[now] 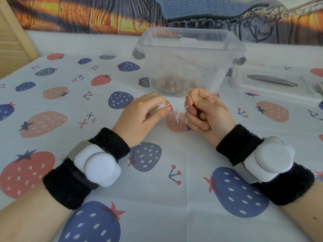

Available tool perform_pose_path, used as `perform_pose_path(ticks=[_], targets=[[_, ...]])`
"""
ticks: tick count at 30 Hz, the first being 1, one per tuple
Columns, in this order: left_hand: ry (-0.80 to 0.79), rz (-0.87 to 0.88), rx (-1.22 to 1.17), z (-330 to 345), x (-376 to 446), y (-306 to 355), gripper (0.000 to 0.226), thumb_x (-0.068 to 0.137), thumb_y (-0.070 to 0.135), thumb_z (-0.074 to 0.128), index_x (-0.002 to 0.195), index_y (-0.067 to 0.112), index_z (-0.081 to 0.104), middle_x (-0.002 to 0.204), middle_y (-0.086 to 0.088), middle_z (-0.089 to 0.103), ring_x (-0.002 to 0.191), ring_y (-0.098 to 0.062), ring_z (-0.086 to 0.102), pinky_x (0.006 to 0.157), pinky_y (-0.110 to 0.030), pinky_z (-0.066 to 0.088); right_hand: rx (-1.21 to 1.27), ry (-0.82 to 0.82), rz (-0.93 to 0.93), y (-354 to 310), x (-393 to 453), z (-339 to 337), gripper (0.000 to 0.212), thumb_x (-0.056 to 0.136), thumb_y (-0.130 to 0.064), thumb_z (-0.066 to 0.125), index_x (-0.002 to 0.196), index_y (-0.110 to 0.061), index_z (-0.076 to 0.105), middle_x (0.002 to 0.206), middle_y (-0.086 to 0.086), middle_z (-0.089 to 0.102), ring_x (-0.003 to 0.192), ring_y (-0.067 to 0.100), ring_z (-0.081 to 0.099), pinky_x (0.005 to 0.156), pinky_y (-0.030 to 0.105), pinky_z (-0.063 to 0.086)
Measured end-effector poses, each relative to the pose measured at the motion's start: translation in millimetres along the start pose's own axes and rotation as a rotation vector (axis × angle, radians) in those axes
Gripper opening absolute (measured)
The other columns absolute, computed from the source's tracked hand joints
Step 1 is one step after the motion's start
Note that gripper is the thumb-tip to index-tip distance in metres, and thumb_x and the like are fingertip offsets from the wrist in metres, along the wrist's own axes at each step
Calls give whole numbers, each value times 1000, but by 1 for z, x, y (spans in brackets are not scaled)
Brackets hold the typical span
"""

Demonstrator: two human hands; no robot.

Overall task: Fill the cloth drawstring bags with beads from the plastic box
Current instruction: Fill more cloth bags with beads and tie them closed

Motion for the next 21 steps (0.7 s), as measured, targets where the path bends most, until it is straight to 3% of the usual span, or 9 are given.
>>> perform_pose_path(ticks=[5, 13, 19, 21], targets=[[28, 32, -1, -3, 0, 3, 35, 96, 33, 38, 88, 14, 67, 85, 3, 60, 81, -15, 57, 72, -34, 45, -31, -1, -6, 0, -1, 1, 19, 88, -16, 42, 72, -7, 43, 54, 1, 37, 29, 3, 22, 40, 9, 17], [77, 52, 56, -7, 1, 3, 36, 93, 29, 41, 69, 15, 63, 73, 8, 56, 71, -14, 51, 74, -18, 33, -47, -12, -11, 2, 0, 4, 24, 88, -16, 45, 66, -12, 50, 55, 3, 34, 29, 4, 21, 40, 9, 16], [22, 32, -70, -2, 1, 2, 37, 94, 34, 42, 75, 12, 65, 77, 0, 57, 57, -10, 42, 60, -19, 32, -69, 5, -27, -1, -1, 2, 20, 88, -17, 43, 71, -7, 44, 55, 2, 35, 30, 4, 21, 40, 10, 16], [-22, -27, -67, 4, -1, -7, 46, 96, 39, 38, 79, 4, 63, 74, -6, 58, 64, -15, 50, 65, -28, 41, -60, 16, -34, -2, -1, 0, 19, 87, -16, 43, 72, -6, 42, 54, 0, 37, 30, 4, 21, 40, 9, 17]])
Point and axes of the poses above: each hand's wrist, its own x-axis towards the middle knuckle, its own z-axis out of the palm, y = z × x, the point moved 10 cm from there along x, towards the middle knuckle
